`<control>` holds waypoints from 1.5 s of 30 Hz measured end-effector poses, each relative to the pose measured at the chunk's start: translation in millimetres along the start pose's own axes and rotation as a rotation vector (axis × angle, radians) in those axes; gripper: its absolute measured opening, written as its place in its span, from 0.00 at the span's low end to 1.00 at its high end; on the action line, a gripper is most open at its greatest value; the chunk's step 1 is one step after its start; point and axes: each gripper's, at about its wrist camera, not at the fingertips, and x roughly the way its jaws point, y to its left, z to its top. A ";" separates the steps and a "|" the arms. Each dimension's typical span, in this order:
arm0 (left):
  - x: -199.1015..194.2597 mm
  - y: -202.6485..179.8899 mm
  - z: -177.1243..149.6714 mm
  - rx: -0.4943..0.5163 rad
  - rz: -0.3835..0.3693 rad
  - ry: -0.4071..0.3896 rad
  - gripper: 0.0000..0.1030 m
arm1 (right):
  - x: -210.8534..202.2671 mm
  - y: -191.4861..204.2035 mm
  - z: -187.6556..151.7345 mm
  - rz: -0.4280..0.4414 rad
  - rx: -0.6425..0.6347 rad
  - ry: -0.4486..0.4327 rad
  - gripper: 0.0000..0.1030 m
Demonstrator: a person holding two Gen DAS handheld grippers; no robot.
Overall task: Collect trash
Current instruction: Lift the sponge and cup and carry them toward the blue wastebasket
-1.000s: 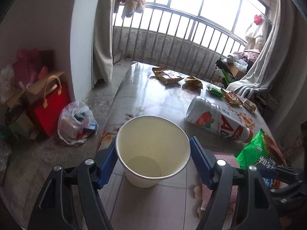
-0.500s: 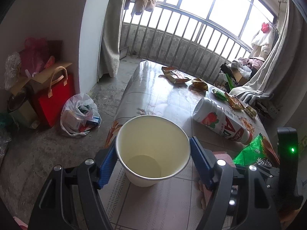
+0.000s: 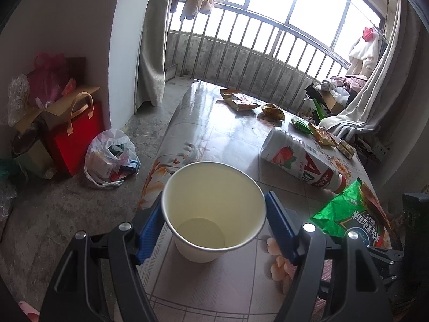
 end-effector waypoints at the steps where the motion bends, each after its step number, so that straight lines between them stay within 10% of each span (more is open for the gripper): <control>1: -1.1 -2.9 -0.4 0.002 -0.001 0.000 0.68 | -4.9 -1.5 -1.7 0.007 0.007 -0.007 0.72; 45: -49.2 -178.9 -45.0 0.377 -0.128 -0.002 0.68 | -154.4 -131.9 -117.4 0.057 0.446 -0.316 0.72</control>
